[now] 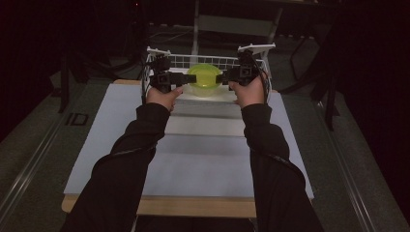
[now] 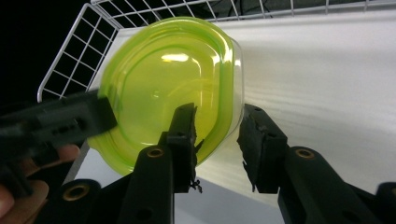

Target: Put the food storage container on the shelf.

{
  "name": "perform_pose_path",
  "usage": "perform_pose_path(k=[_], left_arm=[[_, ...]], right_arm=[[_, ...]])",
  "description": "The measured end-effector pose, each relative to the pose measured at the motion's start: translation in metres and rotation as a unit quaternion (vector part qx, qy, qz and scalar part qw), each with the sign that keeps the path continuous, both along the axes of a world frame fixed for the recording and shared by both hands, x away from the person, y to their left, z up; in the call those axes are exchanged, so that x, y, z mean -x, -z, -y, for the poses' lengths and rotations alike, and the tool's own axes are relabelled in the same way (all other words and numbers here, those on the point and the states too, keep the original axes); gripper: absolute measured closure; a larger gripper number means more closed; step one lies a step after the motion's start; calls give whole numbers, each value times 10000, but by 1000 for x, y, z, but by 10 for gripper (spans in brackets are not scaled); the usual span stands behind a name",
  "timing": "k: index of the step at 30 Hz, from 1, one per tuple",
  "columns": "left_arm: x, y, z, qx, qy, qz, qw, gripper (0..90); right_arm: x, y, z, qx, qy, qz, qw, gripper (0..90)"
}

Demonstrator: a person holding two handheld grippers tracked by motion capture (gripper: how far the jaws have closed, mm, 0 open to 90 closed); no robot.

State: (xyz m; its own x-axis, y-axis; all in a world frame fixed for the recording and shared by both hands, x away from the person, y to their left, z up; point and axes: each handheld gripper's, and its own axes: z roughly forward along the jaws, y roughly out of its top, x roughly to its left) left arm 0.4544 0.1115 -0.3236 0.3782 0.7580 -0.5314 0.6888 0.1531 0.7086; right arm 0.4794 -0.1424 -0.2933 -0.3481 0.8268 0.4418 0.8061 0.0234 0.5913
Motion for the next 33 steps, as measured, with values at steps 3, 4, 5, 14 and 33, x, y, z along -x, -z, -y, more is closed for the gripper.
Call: perform_pose_path(k=[3,4,5,14,33], left_arm=[[0,-1,0,-87,-47,88,9999,546],[1,-1,-1,-37,-71,86,9999,544],[1,-1,-1,-37,-71,86,9999,532],[16,-7,-8,-34,3,394,9992,472],[90,45,-22,-29,704,1529,9857,209]], right_arm=[[2,1,2,-159,4,-18,9999,608],[3,0,2,-203,-4,25,9998,595],[3,0,2,-203,-4,25,9998,595],[24,-9,0,75,-324,638,9974,558],[60,45,-4,255,-840,1032,9908,657]])
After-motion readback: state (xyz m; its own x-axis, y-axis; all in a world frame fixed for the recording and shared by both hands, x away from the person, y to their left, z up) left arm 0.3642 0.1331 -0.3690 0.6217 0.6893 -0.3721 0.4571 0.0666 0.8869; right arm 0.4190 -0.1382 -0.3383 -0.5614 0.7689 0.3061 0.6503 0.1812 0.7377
